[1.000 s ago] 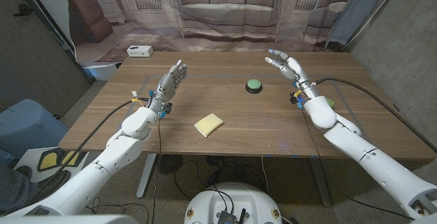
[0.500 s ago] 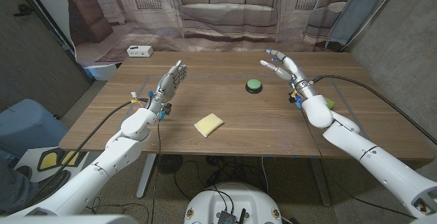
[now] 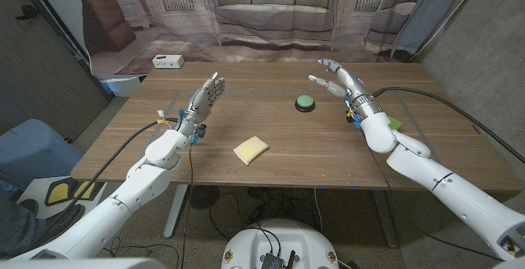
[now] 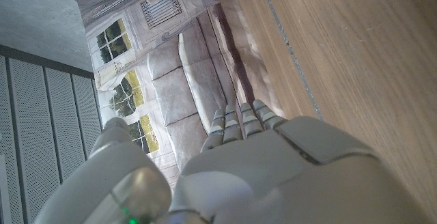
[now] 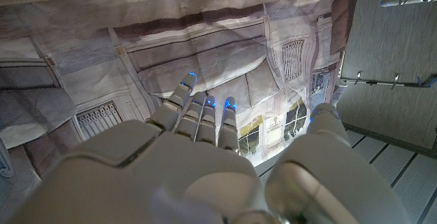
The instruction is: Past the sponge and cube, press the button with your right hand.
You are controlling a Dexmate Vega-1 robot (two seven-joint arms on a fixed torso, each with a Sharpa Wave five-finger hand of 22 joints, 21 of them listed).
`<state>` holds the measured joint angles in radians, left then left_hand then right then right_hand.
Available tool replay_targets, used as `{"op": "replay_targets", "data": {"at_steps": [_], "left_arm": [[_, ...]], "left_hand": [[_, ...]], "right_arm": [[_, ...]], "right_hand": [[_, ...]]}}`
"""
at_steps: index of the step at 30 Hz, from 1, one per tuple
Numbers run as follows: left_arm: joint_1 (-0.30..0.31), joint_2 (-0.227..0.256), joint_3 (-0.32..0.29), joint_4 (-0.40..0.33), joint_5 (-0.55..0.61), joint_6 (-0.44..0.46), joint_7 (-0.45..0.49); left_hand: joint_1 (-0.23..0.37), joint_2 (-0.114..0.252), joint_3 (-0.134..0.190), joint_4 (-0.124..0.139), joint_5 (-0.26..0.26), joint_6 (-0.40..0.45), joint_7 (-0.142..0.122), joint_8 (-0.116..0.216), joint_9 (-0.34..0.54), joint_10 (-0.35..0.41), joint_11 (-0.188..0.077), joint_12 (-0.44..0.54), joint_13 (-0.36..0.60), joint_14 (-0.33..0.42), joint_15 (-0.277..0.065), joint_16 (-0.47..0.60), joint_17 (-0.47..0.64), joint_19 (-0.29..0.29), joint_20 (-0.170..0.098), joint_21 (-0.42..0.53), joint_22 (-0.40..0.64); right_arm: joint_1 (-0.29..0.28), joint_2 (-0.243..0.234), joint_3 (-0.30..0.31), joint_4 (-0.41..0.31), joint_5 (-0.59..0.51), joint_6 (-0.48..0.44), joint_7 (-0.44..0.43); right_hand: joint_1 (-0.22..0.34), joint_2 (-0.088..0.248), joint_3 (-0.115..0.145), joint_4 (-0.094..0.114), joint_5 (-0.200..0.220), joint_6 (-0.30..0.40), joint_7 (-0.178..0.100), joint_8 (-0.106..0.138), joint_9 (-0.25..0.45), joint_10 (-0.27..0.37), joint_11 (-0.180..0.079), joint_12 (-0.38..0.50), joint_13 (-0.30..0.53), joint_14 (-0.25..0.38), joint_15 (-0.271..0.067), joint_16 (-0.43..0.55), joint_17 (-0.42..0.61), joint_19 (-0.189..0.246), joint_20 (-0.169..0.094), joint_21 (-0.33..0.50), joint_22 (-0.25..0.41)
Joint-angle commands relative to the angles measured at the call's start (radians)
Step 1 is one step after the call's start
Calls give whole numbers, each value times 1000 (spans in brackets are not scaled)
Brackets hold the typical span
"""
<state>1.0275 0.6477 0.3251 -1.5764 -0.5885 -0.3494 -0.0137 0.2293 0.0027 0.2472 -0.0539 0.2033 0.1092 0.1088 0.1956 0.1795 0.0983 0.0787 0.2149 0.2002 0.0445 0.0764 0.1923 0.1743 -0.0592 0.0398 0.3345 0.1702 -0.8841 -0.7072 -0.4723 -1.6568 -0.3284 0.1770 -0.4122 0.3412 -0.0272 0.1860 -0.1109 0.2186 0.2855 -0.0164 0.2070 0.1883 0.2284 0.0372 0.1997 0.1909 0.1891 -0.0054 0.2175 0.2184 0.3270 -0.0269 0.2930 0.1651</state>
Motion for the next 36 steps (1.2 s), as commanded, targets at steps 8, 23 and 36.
{"op": "replay_targets", "data": {"at_steps": [8, 23, 36], "left_arm": [[4, -4, 6, -7, 7, 7, 12], [6, -9, 8, -2, 4, 3, 11], [20, -12, 7, -8, 3, -11, 12]], "left_hand": [[12, 5, -1, -6, -2, 10, -2, -4, 1, 8, -2, 1, -1, 3, 7, -2, 4, 3, 2, -7, 3], [12, 7, -2, -7, -3, 14, -2, -3, 1, 9, -3, 1, -1, 2, 8, -3, 4, 5, 3, -13, 4], [12, 9, -2, -8, -3, 15, -2, -4, 1, 9, -2, 1, -2, 4, 8, -3, 4, 7, 4, -19, 4]], "right_arm": [[24, -29, -52, -39, -148, -157, -37], [51, -52, -90, -39, -152, -156, 20], [90, -42, -129, -27, -164, -162, 80]], "right_hand": [[-2, 14, 4, -4, 7, -9, 3, -4, 4, -1, -10, -3, 2, -4, -2, -3, 0, 2, 6, -5, 3], [0, 17, 6, -6, 8, -19, -19, -9, 4, 4, -34, -1, 2, 2, -12, -2, -3, 4, 8, -16, 4], [4, 23, 10, -9, 9, -17, -26, -8, 4, 10, -44, 0, 1, 6, -14, -2, -5, 6, 8, -22, 4]]}}
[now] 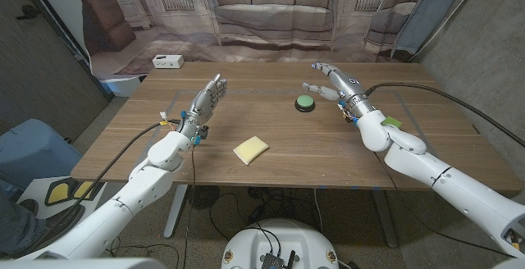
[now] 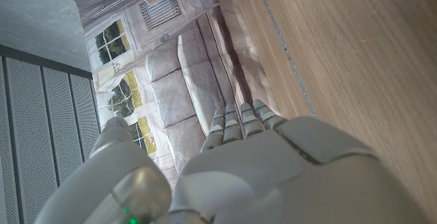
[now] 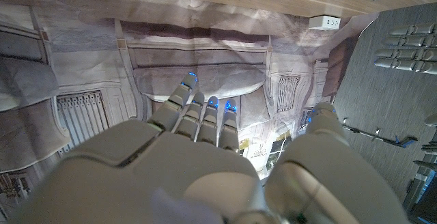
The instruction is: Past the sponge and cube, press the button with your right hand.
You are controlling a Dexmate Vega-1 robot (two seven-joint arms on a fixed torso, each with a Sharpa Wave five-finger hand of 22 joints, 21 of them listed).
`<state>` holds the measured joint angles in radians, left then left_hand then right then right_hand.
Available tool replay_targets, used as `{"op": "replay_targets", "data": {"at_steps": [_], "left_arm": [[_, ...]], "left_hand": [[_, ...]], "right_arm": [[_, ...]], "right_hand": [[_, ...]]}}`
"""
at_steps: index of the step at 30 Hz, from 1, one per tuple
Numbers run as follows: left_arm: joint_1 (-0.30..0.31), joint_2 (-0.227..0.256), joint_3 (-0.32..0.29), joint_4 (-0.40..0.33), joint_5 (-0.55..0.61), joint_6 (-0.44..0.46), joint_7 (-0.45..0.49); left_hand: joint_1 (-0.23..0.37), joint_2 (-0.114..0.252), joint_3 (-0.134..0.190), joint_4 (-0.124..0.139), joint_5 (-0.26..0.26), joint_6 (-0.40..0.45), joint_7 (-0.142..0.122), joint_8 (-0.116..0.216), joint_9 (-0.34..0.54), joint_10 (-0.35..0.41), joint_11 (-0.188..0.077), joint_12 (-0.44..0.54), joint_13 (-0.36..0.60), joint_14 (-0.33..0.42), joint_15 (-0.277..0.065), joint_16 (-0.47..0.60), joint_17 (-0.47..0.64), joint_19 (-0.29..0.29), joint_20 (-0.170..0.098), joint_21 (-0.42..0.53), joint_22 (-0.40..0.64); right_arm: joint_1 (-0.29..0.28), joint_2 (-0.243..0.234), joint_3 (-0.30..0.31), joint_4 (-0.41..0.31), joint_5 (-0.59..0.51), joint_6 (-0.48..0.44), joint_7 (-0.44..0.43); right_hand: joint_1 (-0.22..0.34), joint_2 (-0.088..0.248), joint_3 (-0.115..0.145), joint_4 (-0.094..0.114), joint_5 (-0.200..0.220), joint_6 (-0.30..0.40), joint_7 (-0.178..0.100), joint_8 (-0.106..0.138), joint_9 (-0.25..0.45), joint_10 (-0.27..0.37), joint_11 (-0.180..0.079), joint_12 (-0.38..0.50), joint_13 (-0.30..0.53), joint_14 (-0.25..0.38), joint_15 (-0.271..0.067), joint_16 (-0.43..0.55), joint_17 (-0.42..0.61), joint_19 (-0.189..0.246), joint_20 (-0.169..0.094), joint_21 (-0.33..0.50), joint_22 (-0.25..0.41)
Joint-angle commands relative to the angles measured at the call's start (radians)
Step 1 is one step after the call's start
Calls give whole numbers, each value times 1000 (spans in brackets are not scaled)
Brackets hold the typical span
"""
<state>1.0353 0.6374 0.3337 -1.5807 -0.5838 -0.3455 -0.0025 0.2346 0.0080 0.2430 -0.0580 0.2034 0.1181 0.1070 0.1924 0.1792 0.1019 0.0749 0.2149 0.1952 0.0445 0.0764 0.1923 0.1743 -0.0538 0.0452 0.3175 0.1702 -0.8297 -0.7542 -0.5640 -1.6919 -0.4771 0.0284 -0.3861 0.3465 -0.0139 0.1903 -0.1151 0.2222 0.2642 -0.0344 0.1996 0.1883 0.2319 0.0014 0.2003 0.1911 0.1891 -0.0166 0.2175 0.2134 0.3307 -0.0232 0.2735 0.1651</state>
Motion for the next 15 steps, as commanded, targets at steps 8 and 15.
{"op": "replay_targets", "data": {"at_steps": [8, 15], "left_arm": [[22, 0, -7, -9, -3, -17, 8], [20, 1, -5, -11, -3, -15, 5]], "left_hand": [[7, 4, 1, -5, -3, 7, -1, -1, 2, 8, 2, 1, 3, 7, 7, -2, 4, 13, -3, -2, 4], [7, 5, 1, -6, -4, 8, 4, -1, 2, 10, 4, 2, 3, 11, 11, -1, 4, 21, -12, -4, 4]], "right_arm": [[70, 11, -65, 16, -30, -51, 118], [93, 20, -83, 46, -15, -54, 148]], "right_hand": [[1, 12, 8, -5, 5, 2, -4, -1, 4, 11, -2, 0, 1, 7, -3, -2, -1, 2, 5, -7, 4], [2, 16, 10, -6, 5, 1, -2, -1, 4, 12, -2, 0, 1, 7, -2, -3, -2, 1, 7, -11, 4]]}}
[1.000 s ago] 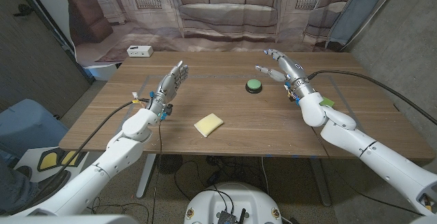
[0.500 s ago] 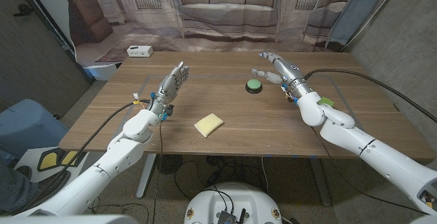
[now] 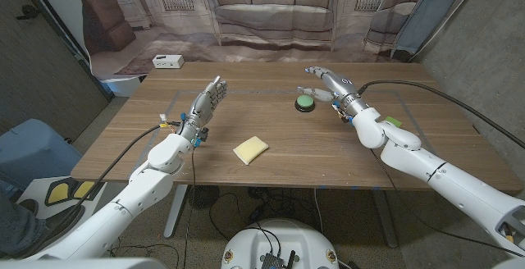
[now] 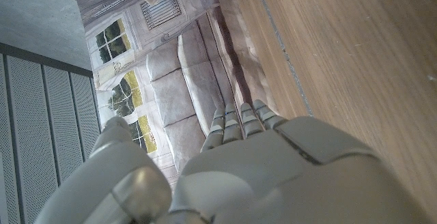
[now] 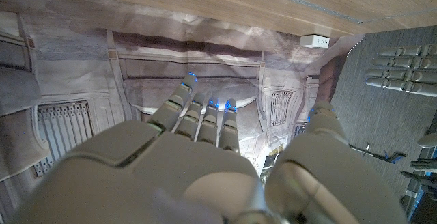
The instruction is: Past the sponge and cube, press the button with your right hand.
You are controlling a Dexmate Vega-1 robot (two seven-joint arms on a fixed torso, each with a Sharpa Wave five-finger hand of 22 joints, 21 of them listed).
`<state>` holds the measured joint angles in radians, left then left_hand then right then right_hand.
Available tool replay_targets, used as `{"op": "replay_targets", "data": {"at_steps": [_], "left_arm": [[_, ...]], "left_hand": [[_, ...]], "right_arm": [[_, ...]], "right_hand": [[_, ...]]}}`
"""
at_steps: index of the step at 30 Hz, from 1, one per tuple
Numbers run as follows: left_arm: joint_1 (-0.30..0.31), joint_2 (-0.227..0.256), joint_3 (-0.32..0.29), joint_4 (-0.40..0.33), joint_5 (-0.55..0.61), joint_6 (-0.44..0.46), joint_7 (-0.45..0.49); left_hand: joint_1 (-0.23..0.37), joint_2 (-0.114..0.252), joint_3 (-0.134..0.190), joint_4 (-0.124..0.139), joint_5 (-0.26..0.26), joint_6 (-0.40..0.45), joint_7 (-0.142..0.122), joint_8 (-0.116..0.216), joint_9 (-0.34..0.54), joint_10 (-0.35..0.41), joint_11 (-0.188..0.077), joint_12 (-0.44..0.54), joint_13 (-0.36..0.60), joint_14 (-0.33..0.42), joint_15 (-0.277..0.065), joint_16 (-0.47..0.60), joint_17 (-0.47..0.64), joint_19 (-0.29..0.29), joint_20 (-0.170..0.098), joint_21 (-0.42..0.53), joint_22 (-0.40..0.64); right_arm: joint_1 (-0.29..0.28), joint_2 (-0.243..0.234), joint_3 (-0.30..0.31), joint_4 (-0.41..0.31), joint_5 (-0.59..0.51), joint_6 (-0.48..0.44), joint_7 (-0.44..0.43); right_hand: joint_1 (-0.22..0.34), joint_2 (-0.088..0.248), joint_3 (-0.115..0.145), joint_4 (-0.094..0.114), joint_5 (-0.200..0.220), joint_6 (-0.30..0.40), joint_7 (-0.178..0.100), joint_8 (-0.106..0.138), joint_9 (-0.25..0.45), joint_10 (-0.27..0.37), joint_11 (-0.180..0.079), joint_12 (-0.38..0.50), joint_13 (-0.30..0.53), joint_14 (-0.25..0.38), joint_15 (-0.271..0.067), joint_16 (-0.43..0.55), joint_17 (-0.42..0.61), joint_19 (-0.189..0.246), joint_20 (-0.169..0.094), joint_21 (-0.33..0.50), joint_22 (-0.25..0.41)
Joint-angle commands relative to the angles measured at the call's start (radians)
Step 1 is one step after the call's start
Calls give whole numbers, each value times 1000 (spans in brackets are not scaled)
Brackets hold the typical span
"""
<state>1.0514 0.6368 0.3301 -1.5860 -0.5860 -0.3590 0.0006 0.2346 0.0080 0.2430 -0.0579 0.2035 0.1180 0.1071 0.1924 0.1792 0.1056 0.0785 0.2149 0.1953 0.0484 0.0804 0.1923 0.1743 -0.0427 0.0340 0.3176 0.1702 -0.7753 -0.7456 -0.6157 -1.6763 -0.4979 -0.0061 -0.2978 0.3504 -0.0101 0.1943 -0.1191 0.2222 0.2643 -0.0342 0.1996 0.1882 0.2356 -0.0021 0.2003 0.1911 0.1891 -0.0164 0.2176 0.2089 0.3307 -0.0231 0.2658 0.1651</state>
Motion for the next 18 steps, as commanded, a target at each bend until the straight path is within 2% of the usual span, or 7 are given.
{"op": "replay_targets", "data": {"at_steps": [1, 4, 18], "left_arm": [[4, 2, -2, -7, 0, 1, 3], [4, 4, -2, -8, -3, 6, 2], [5, 7, -4, -7, -6, -3, -9]], "left_hand": [[7, 6, 1, -6, -4, 8, 4, -1, 2, 6, 1, 2, 3, 8, 7, -1, 4, 9, -1, -5, 4], [7, 6, 1, -6, -4, 10, 3, 0, 2, 7, 1, 2, 3, 8, 8, -1, 4, 9, -2, -7, 4], [8, 8, 0, -8, -4, 10, 5, -1, 2, 10, 2, 2, 3, 11, 7, -1, 4, 17, -1, -11, 4]], "right_arm": [[40, 12, -33, 35, 8, -13, 60], [46, 11, -43, 36, -1, -11, 65], [83, 17, -83, 39, -29, -43, 130]], "right_hand": [[0, 13, 6, -2, 5, 2, -2, -1, 5, 9, 1, 0, 1, 8, -2, -3, 2, 1, 7, -4, 4], [3, 15, 9, -4, 5, 14, -4, 3, 4, 16, -7, 2, 1, 11, -5, -2, 1, 3, 7, -7, 4], [9, 22, 13, -7, 4, 19, -7, 4, 4, 23, -11, 3, 1, 18, -9, 0, 0, 6, 6, -13, 4]]}}
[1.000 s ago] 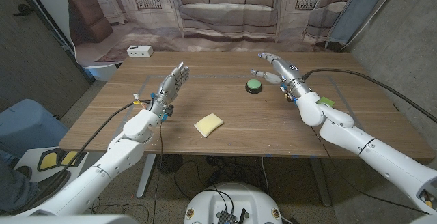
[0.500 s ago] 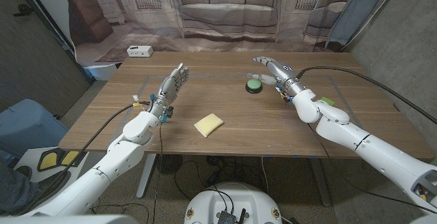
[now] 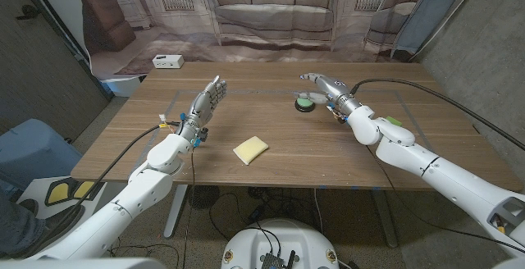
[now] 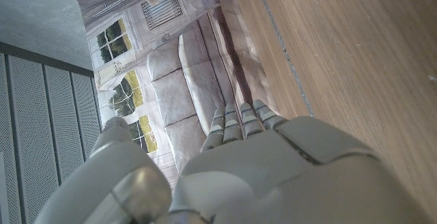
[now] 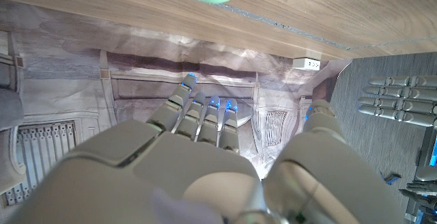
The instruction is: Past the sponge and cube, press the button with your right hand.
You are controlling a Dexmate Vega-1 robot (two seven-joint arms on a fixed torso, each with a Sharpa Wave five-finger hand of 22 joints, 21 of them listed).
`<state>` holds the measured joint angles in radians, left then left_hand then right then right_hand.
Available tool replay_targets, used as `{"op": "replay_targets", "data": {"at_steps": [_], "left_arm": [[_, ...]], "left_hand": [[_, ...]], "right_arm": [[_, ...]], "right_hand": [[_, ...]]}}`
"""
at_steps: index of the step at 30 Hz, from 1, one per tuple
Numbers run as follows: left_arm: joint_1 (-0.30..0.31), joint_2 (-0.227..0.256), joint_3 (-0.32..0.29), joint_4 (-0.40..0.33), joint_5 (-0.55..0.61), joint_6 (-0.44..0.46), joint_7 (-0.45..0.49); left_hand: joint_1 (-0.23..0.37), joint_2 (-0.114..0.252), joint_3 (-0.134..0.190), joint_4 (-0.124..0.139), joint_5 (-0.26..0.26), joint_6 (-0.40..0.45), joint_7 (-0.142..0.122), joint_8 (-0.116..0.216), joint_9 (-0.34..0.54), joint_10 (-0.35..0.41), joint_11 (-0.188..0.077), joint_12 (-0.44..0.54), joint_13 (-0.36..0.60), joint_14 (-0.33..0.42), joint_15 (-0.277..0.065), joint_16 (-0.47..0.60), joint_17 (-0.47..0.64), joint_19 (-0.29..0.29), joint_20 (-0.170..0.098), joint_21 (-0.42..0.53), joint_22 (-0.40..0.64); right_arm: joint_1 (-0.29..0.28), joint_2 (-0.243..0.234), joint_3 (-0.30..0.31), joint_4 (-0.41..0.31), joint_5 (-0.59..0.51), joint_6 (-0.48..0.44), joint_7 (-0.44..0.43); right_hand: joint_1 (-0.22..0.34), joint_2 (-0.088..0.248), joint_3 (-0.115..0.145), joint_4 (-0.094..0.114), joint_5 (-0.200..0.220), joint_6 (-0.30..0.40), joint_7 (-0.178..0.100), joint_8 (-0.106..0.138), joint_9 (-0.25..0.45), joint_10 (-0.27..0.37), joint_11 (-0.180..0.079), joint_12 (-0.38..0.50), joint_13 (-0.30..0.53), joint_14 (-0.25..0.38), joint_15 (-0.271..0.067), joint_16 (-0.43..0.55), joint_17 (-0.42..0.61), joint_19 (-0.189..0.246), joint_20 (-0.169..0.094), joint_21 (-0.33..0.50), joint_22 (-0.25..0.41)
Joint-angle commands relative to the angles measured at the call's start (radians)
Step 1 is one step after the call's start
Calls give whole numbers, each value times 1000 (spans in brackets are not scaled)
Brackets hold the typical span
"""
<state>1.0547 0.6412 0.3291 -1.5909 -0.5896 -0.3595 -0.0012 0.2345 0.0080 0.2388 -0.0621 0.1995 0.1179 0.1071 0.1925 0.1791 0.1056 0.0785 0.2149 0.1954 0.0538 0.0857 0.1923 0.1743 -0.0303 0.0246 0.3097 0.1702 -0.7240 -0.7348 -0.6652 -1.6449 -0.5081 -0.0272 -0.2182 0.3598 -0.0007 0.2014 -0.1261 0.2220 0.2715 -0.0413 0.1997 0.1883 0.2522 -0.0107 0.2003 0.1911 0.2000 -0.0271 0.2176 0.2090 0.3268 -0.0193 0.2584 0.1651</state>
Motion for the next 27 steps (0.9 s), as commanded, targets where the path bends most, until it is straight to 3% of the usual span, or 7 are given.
{"op": "replay_targets", "data": {"at_steps": [1, 27], "left_arm": [[2, 2, -4, -1, -3, -5, -8], [3, -2, -10, 14, -14, -10, -11]], "left_hand": [[8, 8, 4, -4, 0, 10, 4, -1, 2, 9, 2, 2, 3, 7, 1, 0, 4, 5, 9, -4, 4], [10, 12, 3, -7, 0, 29, -4, 4, 2, 22, -9, 5, 2, 24, -7, 2, 4, 27, 9, -10, 5]], "right_arm": [[33, 7, -35, 10, -17, -21, 53], [101, 38, -104, 58, -62, -74, 135]], "right_hand": [[-1, 14, 6, 1, 4, 12, 0, 4, 4, 6, -2, 3, 1, 6, 2, -1, 0, 10, 2, -5, 4], [3, 23, 9, -1, 1, 23, 0, 7, 4, 21, -3, 5, 1, 10, 2, 1, -1, 14, 2, -14, 5]]}}
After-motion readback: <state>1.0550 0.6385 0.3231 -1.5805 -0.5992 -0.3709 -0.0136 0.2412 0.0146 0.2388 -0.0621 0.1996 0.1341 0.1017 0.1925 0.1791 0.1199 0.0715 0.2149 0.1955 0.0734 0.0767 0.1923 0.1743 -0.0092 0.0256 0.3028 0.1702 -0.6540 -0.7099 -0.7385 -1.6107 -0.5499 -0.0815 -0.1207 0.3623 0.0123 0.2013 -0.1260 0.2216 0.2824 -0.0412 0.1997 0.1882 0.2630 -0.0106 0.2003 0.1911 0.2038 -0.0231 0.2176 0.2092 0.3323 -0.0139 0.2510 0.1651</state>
